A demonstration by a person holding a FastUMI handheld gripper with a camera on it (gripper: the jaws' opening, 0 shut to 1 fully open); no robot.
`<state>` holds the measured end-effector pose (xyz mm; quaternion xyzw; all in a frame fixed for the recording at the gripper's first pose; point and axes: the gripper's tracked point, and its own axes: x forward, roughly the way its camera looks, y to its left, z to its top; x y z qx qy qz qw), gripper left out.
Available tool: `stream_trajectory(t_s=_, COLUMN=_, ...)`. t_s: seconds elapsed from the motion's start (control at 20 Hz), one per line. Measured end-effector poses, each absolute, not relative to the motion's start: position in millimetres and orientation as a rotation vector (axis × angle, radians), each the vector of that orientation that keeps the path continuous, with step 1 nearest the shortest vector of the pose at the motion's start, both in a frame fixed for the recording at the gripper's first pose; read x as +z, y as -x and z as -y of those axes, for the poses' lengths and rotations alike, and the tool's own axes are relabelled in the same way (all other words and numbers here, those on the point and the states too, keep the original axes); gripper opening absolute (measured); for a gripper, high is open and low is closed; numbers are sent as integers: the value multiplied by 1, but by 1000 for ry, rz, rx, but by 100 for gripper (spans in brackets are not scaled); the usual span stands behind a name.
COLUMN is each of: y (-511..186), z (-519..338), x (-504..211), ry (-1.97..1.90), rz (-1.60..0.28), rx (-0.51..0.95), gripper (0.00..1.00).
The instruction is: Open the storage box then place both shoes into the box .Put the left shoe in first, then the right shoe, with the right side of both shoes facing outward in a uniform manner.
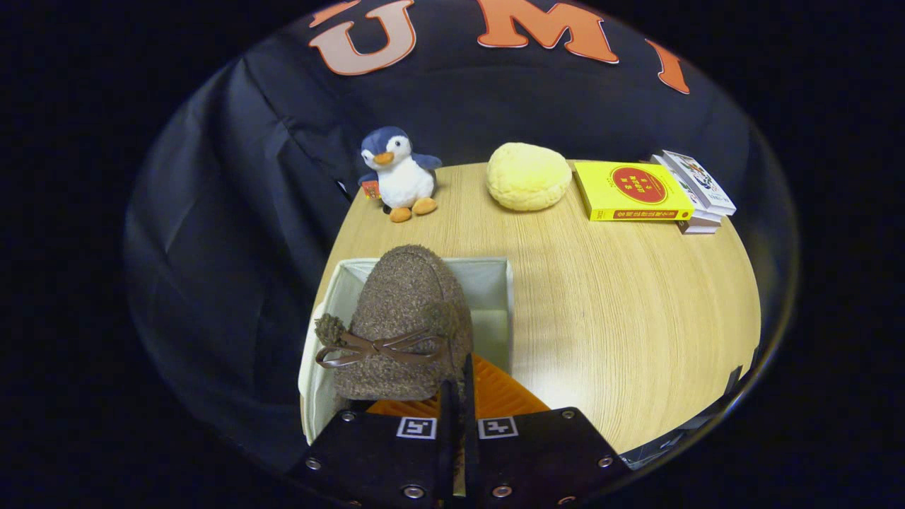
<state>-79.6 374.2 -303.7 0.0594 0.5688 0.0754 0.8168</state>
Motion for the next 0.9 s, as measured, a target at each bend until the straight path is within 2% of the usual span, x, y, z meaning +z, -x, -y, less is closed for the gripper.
stream_trajectory(t_s=0.15, y=85, z=-366, x=-320, ry=-35, rz=-1228, rx=103, gripper=7)
stream_trajectory(t_s=0.45, y=103, z=-376, x=-340, ry=32, rz=-1289, rx=110, gripper=18)
stream_trajectory(t_s=0.65, y=117, z=-376, x=-335, ry=49, rz=-1307, rx=153, gripper=20)
stream_trajectory(t_s=0.9, y=114, z=-382, x=-299, ry=-44, rz=-1242, rx=246, gripper=32)
